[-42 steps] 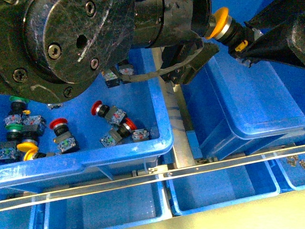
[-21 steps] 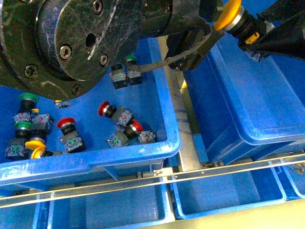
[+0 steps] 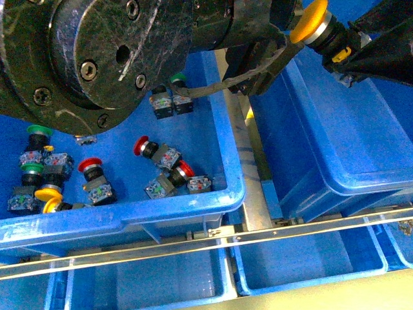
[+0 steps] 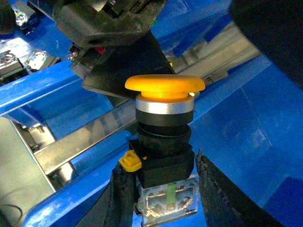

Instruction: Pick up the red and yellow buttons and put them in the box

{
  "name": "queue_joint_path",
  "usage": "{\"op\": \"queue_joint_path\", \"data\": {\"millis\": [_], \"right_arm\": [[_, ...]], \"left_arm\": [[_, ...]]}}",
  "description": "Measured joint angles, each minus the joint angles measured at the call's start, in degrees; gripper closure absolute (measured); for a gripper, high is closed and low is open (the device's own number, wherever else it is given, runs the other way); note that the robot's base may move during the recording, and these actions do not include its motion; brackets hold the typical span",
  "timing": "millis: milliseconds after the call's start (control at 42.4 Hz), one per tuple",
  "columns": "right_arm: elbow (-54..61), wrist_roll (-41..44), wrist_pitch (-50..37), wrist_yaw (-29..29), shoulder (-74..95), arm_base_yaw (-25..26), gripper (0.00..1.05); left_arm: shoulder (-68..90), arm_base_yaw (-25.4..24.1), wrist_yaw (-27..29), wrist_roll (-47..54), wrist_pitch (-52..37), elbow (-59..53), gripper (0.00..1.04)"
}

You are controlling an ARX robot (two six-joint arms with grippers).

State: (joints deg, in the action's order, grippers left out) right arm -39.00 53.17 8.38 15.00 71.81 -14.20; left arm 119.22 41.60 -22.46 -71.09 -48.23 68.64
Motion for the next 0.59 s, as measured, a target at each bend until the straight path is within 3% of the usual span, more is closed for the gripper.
{"op": "queue_joint_path", "data": {"millis": [94,165,354,448,589], "right_arm": [[0.02,0.02,0.37,-0.17,-0.31,0.02,0.73],[0.37,0.37,0.66,-0.42,-0.39,0.02,0.73],[1.27,0.46,1.18,-1.27,-0.17,0.28,0.73],[0.76,0.46,1.11,-0.35,-0.48,0.63,0.73],[2.01,0.48,1.64,-3.45,0.74,1.60,0.73]], "left_arm": [[-0.02,0.00,-0.52,0.70,0.68,0.00,0.08],[-0.52,0.00,-2.62,3.43,6.34,0.61,0.08],[-0.83,0.00,-1.44,6.99,12.74,1.77,0.08],[-1.07,-0.74,-1.51,5.14,6.05,1.97,0.08],[-5.31,-1.84,-3.30,1.51,4.90,4.24,0.08]]}}
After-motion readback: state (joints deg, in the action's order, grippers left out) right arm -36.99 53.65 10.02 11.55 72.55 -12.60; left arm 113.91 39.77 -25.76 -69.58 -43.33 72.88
